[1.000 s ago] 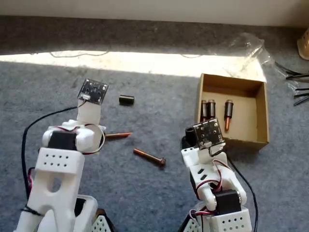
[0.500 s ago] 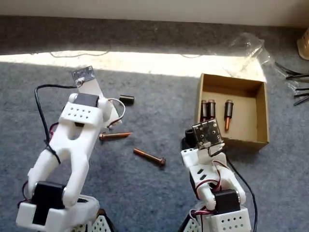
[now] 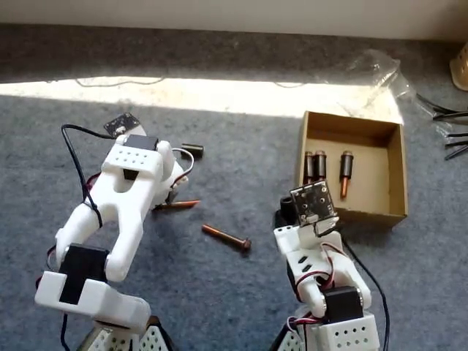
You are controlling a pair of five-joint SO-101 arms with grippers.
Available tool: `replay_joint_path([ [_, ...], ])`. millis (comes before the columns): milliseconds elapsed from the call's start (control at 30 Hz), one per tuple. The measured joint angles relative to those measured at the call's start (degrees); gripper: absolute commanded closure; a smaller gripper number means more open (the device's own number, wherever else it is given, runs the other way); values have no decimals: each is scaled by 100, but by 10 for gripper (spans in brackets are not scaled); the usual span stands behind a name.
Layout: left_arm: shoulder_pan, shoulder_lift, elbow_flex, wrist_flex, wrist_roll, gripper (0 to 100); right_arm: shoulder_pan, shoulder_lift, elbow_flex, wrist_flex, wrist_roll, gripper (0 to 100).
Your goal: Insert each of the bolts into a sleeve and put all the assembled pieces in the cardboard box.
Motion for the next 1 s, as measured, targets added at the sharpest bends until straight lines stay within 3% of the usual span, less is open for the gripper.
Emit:
replay_joint_path([
  [167,0,0,0,0,888,933,0,0,0,0,0,993],
  [433,141,0,0,0,1046,927,0,0,0,0,0,993],
  [733,123,141,0,0,1266,576,0,0,0,0,0,993],
  [1000,158,747,0,0,1820,550,0,0,0,0,0,993],
])
